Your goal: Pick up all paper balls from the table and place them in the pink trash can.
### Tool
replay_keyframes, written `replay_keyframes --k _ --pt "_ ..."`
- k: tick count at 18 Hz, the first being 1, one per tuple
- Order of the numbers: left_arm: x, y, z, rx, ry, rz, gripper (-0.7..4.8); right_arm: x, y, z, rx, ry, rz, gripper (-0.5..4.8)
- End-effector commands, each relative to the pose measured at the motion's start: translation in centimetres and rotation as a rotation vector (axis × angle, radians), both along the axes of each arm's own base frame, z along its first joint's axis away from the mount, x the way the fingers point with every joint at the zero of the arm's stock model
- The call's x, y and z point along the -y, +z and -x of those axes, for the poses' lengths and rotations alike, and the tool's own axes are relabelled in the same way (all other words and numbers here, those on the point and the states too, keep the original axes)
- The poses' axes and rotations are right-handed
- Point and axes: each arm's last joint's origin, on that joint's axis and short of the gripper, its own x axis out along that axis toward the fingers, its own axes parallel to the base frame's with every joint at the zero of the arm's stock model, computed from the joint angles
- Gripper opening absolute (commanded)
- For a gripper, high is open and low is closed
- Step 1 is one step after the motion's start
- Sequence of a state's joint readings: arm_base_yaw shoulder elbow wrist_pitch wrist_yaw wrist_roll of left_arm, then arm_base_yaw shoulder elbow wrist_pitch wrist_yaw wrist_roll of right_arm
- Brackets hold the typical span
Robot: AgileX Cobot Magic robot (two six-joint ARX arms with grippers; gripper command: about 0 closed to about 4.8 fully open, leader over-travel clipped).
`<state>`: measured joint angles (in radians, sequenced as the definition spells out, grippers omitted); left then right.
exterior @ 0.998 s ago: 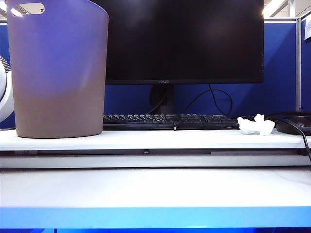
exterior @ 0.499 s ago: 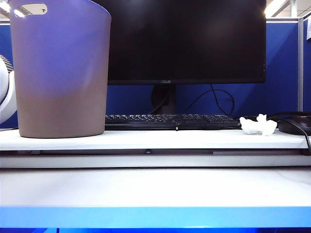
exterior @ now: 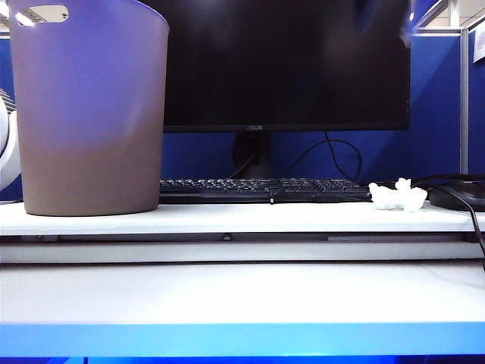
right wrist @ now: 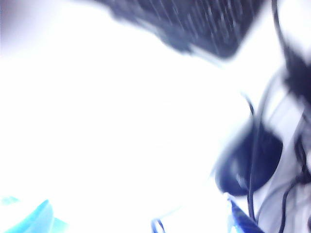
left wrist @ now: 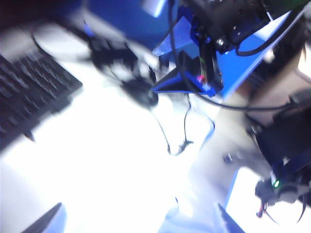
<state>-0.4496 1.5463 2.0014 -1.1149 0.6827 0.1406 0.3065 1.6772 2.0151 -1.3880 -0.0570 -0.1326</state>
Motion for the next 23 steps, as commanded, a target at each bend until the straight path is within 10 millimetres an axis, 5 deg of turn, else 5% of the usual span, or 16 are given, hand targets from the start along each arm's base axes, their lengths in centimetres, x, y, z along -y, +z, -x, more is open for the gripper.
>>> replay_keyframes --k 1,4,15,17,18,19,20,23 --pt "2.5 -2.5 -1.4 -0.034 0.011 -0.152 3.88 -0.3 -5.3 -1.6 -0.094 -0.018 0.093 4.79" --pt "3.1 -2.9 -1.6 -0.017 0.045 -0.207 3.37 -0.5 -8.7 -2.7 -0.114 -0.039 0.155 4.79" --pt "2.8 -3.3 -1.2 -0.037 0.016 -0.255 3.36 -1.8 -16.8 -7.2 -0.27 -0.027 0.248 4.79" --pt "2.8 -3.3 -1.1 -0.039 0.013 -0.26 3.35 -1.8 -17.5 -7.5 -0.287 -0.032 0.272 2.99" --pt "2.7 -3.2 -1.0 -0.026 0.005 -0.265 2.94 -1.8 -17.5 -7.6 -0.278 -0.033 0.27 0.7" --pt "2.6 -3.2 -1.0 -0.019 0.01 -0.27 2.47 -1.8 -17.4 -7.6 -0.273 -0.033 0.269 -0.17" --pt "2.4 -3.0 -0.8 0.007 0.026 -0.287 1.55 -1.8 -17.2 -7.7 -0.259 -0.041 0.284 -0.04" --pt "1.8 -2.2 -0.1 0.058 0.065 -0.311 1.44 -1.8 -16.5 -7.7 -0.238 -0.045 0.297 -0.04"
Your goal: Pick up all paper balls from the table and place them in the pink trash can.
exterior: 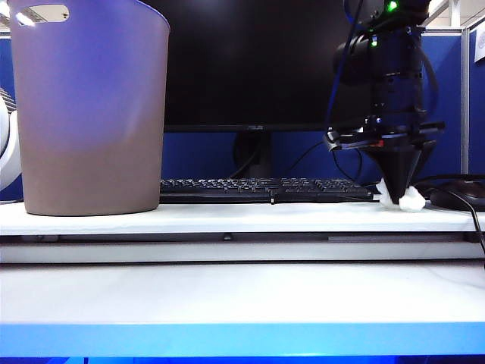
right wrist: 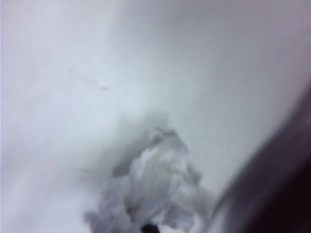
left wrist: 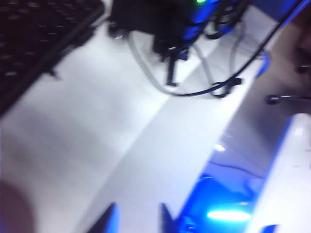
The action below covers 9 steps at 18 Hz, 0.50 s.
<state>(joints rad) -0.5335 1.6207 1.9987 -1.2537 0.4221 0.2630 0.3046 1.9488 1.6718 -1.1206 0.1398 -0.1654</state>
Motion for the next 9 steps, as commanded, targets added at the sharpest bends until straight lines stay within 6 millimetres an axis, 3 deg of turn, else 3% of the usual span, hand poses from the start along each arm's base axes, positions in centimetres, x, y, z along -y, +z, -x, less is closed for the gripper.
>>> replay_keyframes --k 1,4,6,9 --pt "-1.2 1.7 1.5 0.116 0.058 -0.034 1.38 -0.4 2.4 0.0 0.065 0.013 -0.043 -0.04" --pt "-3.0 3.5 3.5 0.231 0.163 -0.084 1.01 -1.8 6.8 0.0 0.18 0.098 -0.334 -0.04" --pt "-4.6 5.1 5.5 0.33 0.252 -0.105 0.07 -3.0 11.8 0.1 0.316 0.19 -0.587 -0.04" --pt "-7.0 7.4 8.6 0.5 0.42 -0.128 -0.05 -5.9 18.4 0.8 0.513 0.386 -0.946 -0.04"
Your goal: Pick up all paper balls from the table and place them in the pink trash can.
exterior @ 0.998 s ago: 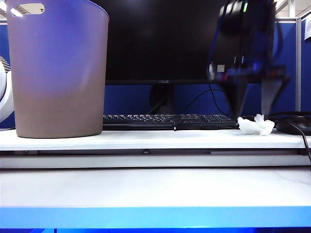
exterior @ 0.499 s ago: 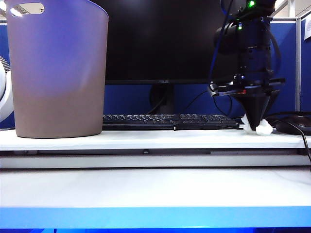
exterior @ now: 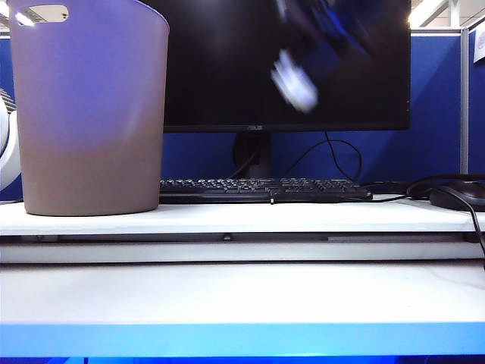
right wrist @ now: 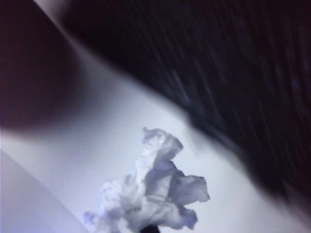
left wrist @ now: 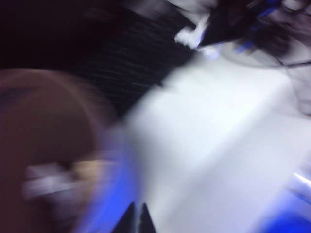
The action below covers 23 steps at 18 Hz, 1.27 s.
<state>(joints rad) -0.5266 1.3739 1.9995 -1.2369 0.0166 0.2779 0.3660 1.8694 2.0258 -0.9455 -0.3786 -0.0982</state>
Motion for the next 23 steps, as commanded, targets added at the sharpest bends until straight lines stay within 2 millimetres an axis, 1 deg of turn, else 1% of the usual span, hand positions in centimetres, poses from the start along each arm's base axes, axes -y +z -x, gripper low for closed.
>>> replay_keyframes --k 1,2,3,4,5,6,8,9,10,11,12,13,14,15,16,17,18,19,20,22,23 --pt "-2.3 2.3 2.9 0.189 0.169 -0.01 -0.05 -2.9 6.1 1.0 0.216 0.226 -0.364 -0.04" --pt "-3.0 2.8 3.9 0.225 0.198 -0.002 -0.05 -4.3 7.7 1.5 0.31 0.276 -0.428 -0.04" --pt "-3.8 3.2 5.1 0.258 0.223 0.006 -0.05 -5.4 8.7 2.1 0.378 0.299 -0.457 -0.04" --pt "-4.5 3.6 6.1 0.286 0.257 0.006 -0.05 -6.6 9.2 2.6 0.42 0.308 -0.483 -0.04" --pt "-5.1 3.8 6.9 0.306 0.289 0.002 -0.05 -7.9 9.2 2.8 0.432 0.33 -0.51 -0.04" --pt "-5.8 4.0 7.9 0.332 0.33 -0.002 -0.05 -9.2 8.7 2.5 0.412 0.32 -0.542 -0.04" --pt "-7.0 4.3 9.9 0.362 0.366 0.021 -0.05 -12.1 6.9 2.2 0.385 0.343 -0.547 -0.04" --pt "-7.6 4.4 10.8 0.376 0.373 0.047 -0.05 -13.2 6.0 2.0 0.371 0.356 -0.544 0.34" --pt "-8.4 4.6 12.1 0.401 0.377 0.07 -0.05 -14.2 4.9 1.7 0.346 0.35 -0.531 2.34" --pt "-8.8 4.7 12.9 0.418 0.384 0.081 -0.05 -14.6 4.3 1.6 0.323 0.338 -0.521 4.55" --pt "-9.4 4.7 13.8 0.436 0.39 0.094 -0.05 -14.6 4.3 1.6 0.317 0.333 -0.517 4.79" --pt "-9.9 4.8 14.7 0.456 0.407 0.102 -0.05 -14.4 4.7 1.9 0.324 0.335 -0.523 4.79" --pt "-10.9 4.7 16.2 0.483 0.428 0.111 -0.05 -13.1 6.7 2.6 0.37 0.314 -0.542 4.79" --pt "-11.8 4.6 17.8 0.506 0.43 0.14 -0.05 -11.5 8.9 3.6 0.43 0.288 -0.561 4.58" --pt "-12.4 4.4 18.9 0.516 0.427 0.169 -0.05 -10.3 10.3 4.4 0.457 0.282 -0.573 3.35" --pt "-13.1 4.2 20.2 0.526 0.423 0.206 -0.05 -9.0 11.7 5.5 0.471 0.282 -0.58 1.68" --pt "-13.9 3.9 21.6 0.535 0.415 0.244 -0.05 -7.7 12.7 6.6 0.47 0.273 -0.575 0.31" --pt "-14.5 3.6 22.8 0.546 0.399 0.282 -0.05 -6.2 13.7 8.0 0.462 0.264 -0.55 0.0" --pt "-15.7 2.9 25.4 0.568 0.328 0.382 -0.05 -3.9 14.9 11.0 0.461 0.28 -0.459 -0.05" --pt "-16.8 1.9 27.4 0.576 0.286 0.402 -0.05 -1.6 15.4 14.6 0.425 0.301 -0.346 -0.05" --pt "-17.1 1.2 27.9 0.556 0.287 0.387 -0.05 -0.9 15.3 16.5 0.393 0.333 -0.287 -0.05"
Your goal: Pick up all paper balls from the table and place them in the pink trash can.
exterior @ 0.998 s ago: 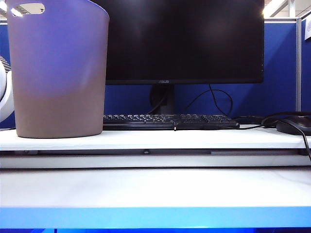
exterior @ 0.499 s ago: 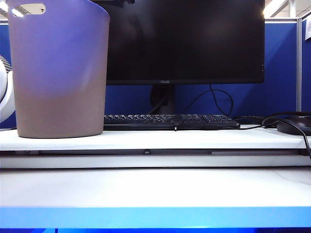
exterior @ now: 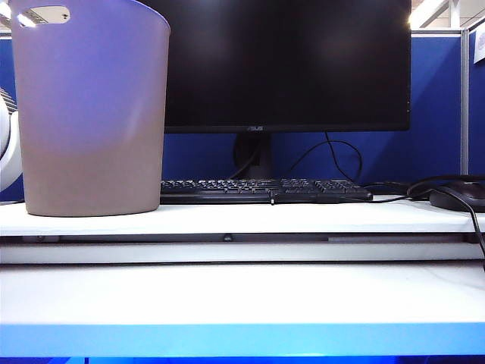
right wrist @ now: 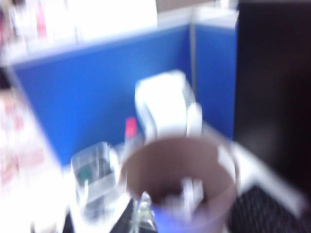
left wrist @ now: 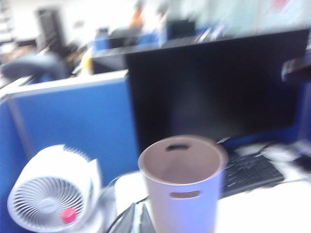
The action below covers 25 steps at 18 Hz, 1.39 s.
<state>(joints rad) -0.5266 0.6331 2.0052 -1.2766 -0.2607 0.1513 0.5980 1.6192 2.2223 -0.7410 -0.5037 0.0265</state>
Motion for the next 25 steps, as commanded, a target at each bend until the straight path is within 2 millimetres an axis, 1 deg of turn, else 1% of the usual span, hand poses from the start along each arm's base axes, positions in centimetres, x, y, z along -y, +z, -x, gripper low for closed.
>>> replay_keyframes --k 1,2,4,5,6,8,9,10,12,14,16,18,20,22,23,25 --pt "-0.5 -1.7 1.1 -0.07 -0.032 -0.027 -0.05 2.0 -0.5 5.1 -0.056 0.041 0.207 -0.05" --pt "-0.6 -2.5 1.3 -0.108 -0.053 -0.02 -0.05 2.7 -0.6 6.8 -0.073 0.037 0.262 -0.05" --pt "-0.2 -4.0 1.6 -0.172 -0.229 0.023 -0.05 4.0 -0.8 9.9 -0.11 0.046 0.35 -0.05" --pt "-0.1 -4.8 1.8 -0.198 -0.29 0.045 -0.05 4.4 -1.0 11.0 -0.148 0.049 0.383 -0.05" --pt "0.0 -5.6 1.9 -0.227 -0.335 0.073 -0.05 4.7 -1.0 11.8 -0.19 0.025 0.369 -0.05" --pt "0.2 -7.2 2.4 -0.3 -0.481 0.143 -0.05 5.8 -1.3 13.7 -0.219 0.046 0.344 -0.05" --pt "0.3 -8.0 2.5 -0.332 -0.518 0.167 -0.05 6.2 -1.7 14.6 -0.239 0.063 0.342 -0.05" --pt "0.2 -9.7 2.8 -0.359 -0.529 0.189 -0.05 6.8 -2.7 15.9 -0.289 0.085 0.346 -0.05" --pt "0.3 -11.7 2.6 -0.391 -0.522 0.19 -0.05 7.6 -4.2 16.7 -0.29 0.063 0.37 -0.05" --pt "0.6 -13.4 2.1 -0.392 -0.516 0.187 -0.05 7.8 -6.0 17.0 -0.296 0.06 0.348 -0.05" --pt "1.0 -14.9 1.3 -0.342 -0.531 0.222 -0.05 8.0 -8.0 17.2 -0.26 0.055 0.274 -0.05" --pt "1.6 -16.4 0.3 -0.264 -0.544 0.252 -0.05 8.1 -10.0 17.2 -0.165 0.048 0.156 -0.05" --pt "2.7 -17.3 -1.5 -0.251 -0.547 0.238 -0.05 8.1 -12.3 17.1 -0.059 0.022 0.025 -0.05" --pt "4.1 -18.2 -3.6 -0.238 -0.607 0.203 -0.05 8.1 -15.0 16.8 0.015 -0.038 -0.068 -0.05" --pt "4.9 -18.6 -4.8 -0.225 -0.652 0.206 -0.05 8.0 -16.5 16.7 0.037 -0.062 -0.097 -0.05" --pt "6.2 -19.5 -6.8 -0.182 -0.697 0.21 -0.05 8.0 -18.9 16.4 0.064 -0.116 -0.129 -0.05"
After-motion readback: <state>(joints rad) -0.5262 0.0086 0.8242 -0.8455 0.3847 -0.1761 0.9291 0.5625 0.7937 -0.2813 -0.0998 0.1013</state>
